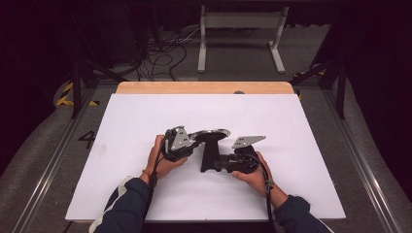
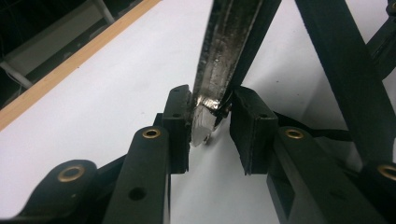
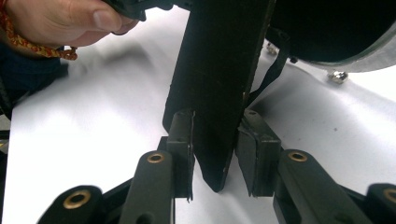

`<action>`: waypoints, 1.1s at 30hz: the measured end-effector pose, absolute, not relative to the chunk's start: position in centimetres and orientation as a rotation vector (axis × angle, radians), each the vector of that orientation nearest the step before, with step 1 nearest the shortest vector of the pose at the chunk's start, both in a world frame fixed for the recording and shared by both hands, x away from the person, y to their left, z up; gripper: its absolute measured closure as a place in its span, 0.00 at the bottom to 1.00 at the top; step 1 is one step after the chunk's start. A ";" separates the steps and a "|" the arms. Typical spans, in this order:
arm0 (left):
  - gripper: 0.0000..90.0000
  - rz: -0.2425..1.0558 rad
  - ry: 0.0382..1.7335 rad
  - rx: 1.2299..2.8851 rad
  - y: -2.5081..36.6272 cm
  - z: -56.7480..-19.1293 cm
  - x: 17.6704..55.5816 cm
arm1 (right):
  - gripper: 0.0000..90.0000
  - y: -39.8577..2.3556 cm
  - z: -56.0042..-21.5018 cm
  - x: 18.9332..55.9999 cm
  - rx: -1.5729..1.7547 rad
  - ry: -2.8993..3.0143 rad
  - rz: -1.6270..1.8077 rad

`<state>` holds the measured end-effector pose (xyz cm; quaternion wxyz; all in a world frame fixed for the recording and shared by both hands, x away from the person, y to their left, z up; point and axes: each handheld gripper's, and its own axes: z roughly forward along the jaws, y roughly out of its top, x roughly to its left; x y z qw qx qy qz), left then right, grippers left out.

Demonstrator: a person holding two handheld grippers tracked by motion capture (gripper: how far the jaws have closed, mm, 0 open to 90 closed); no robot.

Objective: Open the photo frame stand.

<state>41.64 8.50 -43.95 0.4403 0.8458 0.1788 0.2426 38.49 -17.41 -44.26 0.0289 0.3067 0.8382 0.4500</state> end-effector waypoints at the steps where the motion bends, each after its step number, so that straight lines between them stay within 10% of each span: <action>1: 0.77 0.605 0.442 2.102 8.6 -44.0 41.6 | 0.75 -17.4 -44.3 38.4 0.939 2.587 1.388; 33: 0.60 0.565 0.493 2.084 11.7 -43.2 40.0 | 0.71 -19.9 -41.9 37.2 0.870 2.429 1.421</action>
